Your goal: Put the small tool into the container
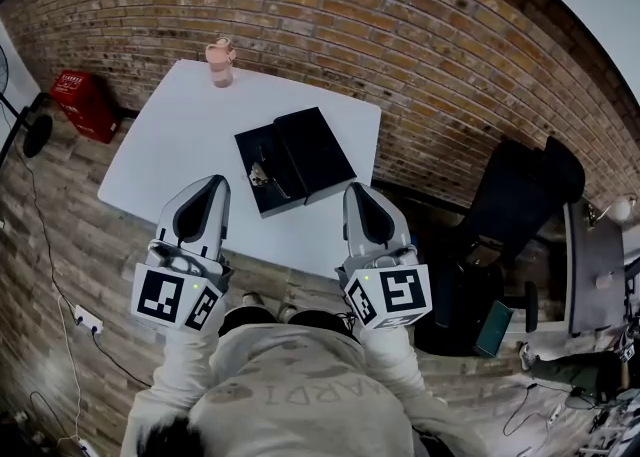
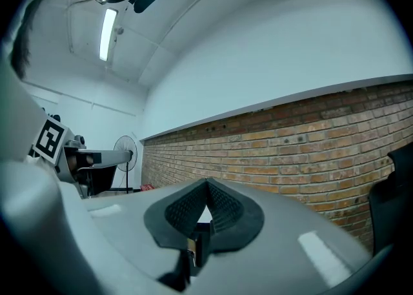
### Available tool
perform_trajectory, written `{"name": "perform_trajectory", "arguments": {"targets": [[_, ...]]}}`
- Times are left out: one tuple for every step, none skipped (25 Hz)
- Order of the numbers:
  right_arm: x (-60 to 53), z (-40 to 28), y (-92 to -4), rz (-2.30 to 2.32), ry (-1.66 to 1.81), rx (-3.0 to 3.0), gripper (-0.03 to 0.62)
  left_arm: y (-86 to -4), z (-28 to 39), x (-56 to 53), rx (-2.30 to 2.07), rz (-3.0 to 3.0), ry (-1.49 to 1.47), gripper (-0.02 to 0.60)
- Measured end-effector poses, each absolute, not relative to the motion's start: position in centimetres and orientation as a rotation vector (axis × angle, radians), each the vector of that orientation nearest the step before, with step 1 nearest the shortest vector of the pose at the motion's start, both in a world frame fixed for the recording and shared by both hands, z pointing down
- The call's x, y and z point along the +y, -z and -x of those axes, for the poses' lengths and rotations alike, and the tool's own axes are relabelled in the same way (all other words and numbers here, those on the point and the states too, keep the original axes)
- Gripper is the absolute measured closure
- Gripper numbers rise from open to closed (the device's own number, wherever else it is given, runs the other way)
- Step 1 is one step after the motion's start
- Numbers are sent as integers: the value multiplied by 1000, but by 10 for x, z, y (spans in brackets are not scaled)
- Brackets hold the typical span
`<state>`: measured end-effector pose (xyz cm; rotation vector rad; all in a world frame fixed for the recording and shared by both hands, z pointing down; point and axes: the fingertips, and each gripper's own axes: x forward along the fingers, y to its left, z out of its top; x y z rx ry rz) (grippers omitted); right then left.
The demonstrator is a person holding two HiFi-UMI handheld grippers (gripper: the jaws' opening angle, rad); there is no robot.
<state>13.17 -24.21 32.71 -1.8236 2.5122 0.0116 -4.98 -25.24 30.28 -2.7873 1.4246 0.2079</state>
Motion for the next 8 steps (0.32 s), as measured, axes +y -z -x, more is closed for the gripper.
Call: {"name": "perform_trajectory", "arguments": {"targets": [[-241,-132,-327,1822,-14,2513,584,-303,50,-252,1426,2787,-208,577],[-240,-132,-327,1820,-13,2512,584,-303,50,-251,1427,2786,-208,577],[-239,-132,-327,1818,-13,2511,585,-303,49,-250,1429,2786,-207,577],[-238,-133,-326,1816,-15,2513,585,-304,49,-249,1431,2786,-207,577],[-238,-133,-326,1813,-18,2515,585,-304,49,-248,1432,2785,-206,577],[-237,-133,-326,1812,-17,2515,585,-304,48,-248,1433,2785,-206,577],[-237,-134,-326,1811,-15,2513,584,-304,48,-247,1433,2785,-205,577],[-237,-134,-326,1810,-11,2510,584,-304,47,-247,1434,2785,-205,577]]}}
